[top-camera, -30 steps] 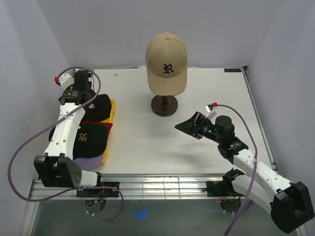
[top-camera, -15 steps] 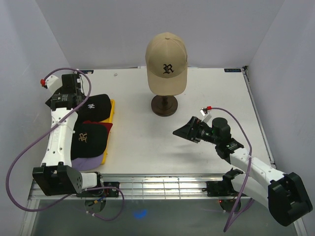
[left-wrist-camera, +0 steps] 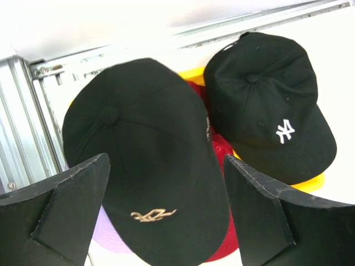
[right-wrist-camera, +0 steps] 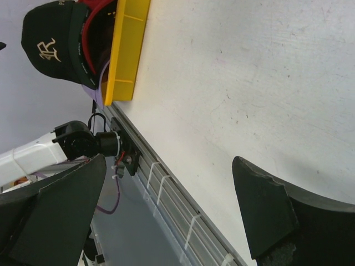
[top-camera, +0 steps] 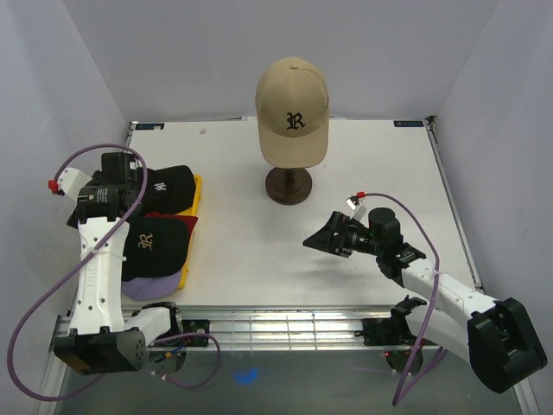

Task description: Stack the hats

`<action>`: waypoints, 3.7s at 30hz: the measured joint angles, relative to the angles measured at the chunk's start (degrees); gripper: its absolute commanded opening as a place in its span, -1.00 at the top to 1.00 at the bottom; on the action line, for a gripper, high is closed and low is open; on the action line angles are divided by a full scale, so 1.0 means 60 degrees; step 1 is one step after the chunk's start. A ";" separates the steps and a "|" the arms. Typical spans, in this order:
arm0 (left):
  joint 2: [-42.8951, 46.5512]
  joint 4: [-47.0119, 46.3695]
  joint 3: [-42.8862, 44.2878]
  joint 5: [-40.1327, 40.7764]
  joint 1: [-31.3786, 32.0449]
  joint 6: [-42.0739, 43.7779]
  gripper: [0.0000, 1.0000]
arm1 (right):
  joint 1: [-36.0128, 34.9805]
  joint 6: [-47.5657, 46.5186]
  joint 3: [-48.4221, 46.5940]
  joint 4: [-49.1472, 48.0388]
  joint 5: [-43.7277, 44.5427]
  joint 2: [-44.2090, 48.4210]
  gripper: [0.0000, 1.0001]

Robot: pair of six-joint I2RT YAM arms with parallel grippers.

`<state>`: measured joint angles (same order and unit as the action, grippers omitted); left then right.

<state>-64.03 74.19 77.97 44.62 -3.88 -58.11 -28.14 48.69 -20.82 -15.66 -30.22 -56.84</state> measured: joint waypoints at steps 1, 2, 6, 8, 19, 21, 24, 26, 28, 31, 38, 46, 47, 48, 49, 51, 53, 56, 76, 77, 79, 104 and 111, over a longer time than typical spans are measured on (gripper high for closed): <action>0.0087 0.0062 -0.0066 -0.0036 -0.0025 -0.0102 -0.89 | 0.0000 -0.0051 -0.0004 0.0120 0.0000 0.0007 -1.00; 0.0204 0.0131 -0.0157 -0.0066 -0.0073 -0.0186 -0.90 | 0.0000 -0.0117 0.0000 0.0255 0.0000 0.0033 -1.00; 0.0521 0.0382 -0.0244 -0.0004 -0.0331 -0.0248 -0.96 | -0.0004 -0.0350 -0.0015 0.0758 0.0011 0.0219 -1.00; 0.0525 0.0342 -0.0386 0.0044 -0.0499 -0.0255 -0.96 | -0.0004 -0.0474 -0.0036 0.1013 0.0018 0.0291 -1.00; -0.0066 0.0288 -0.1293 -0.0051 -0.1002 -0.0277 -0.95 | -0.0004 -0.1045 -0.0608 0.2182 0.0157 0.0481 -1.00; -0.0109 0.0197 -0.1297 -0.0095 -0.1071 -0.0208 -0.85 | -0.0004 -0.1126 -0.0641 0.2237 0.0182 0.0484 -1.00; -0.0135 -0.0029 -0.1384 -0.0171 -0.1122 -0.0131 -0.60 | -0.0004 -0.1184 -0.0641 0.2393 0.0219 0.0484 -1.00; -0.0131 -0.0204 -0.1545 -0.0204 -0.1140 -0.0091 -0.47 | -0.0004 -0.1198 -0.0641 0.2463 0.0233 0.0484 -1.00; -0.0127 -0.0353 -0.1756 -0.0255 -0.1151 -0.0055 -0.26 | -0.0004 -0.1213 -0.0641 0.2510 0.0251 0.0484 -1.00; -0.0124 -0.0521 -0.1996 -0.0335 -0.1151 0.0018 0.14 | -0.0004 -0.1224 -0.0648 0.2612 0.0262 0.0484 -1.00; -0.0106 -0.0692 -0.1810 -0.0645 -0.1147 0.0335 1.00 | -0.0004 -0.1268 -0.0809 0.2670 0.0262 0.0477 -1.00; -0.0102 -0.0561 -0.0091 -0.0732 -0.1151 0.0900 1.00 | -0.0004 -0.1308 -0.0925 0.2674 0.0259 0.0412 -0.93; -0.0102 -0.0543 0.0117 -0.0736 -0.1151 0.0958 1.00 | -0.0004 -0.1326 -0.0943 0.2670 0.0259 0.0386 -0.93; -0.0095 -0.0528 0.0299 -0.0739 -0.1151 0.1024 1.00 | -0.0004 -0.1333 -0.0954 0.2670 0.0259 0.0368 -0.93; -0.0095 -0.0499 0.0481 -0.0754 -0.1151 0.1093 1.00 | -0.0004 -0.1333 -0.0962 0.2670 0.0259 0.0353 -0.93; -0.0095 -0.0437 0.0867 -0.0798 -0.1151 0.1242 1.00 | -0.0004 -0.1337 -0.1005 0.2681 0.0259 0.0339 -0.93; -0.0098 -0.0408 0.1264 -0.0871 -0.1151 0.1413 1.00 | -0.0004 -0.1337 -0.1075 0.2681 0.0259 0.0339 -0.92; -0.0098 -0.0484 0.1851 -0.1228 -0.1151 0.1818 1.00 | -0.0004 -0.1341 -0.1253 0.2710 0.0262 0.0324 -0.92; -0.1370 -0.3224 0.5614 -0.7796 -0.1151 0.3978 1.00 | -0.0004 -0.1406 -0.2841 0.3333 0.0408 0.0073 -0.92; -0.1570 -0.3279 0.5872 -0.8134 -0.1151 0.3996 1.00 | -0.0004 -0.1410 -0.2896 0.3381 0.0448 0.0102 -0.92; -0.1963 -0.3508 0.6266 -0.8852 -0.1151 0.3993 1.00 | -0.0004 -0.1446 -0.3020 0.3472 0.0517 0.0171 -0.92; -0.6521 -0.6706 1.0102 -1.2003 0.0565 0.2310 1.00 | -0.0004 -0.2404 -0.6226 0.5490 0.1836 0.0062 -0.93; -0.7085 -0.7617 1.0229 -1.2302 0.1158 0.1902 1.00 | 0.0000 -0.2707 -0.7428 0.6076 0.2379 0.0007 -0.93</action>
<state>-106.54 28.49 139.35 -29.19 3.07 -46.70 -28.14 32.45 -65.39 20.80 -15.94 -56.80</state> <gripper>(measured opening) 0.165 0.963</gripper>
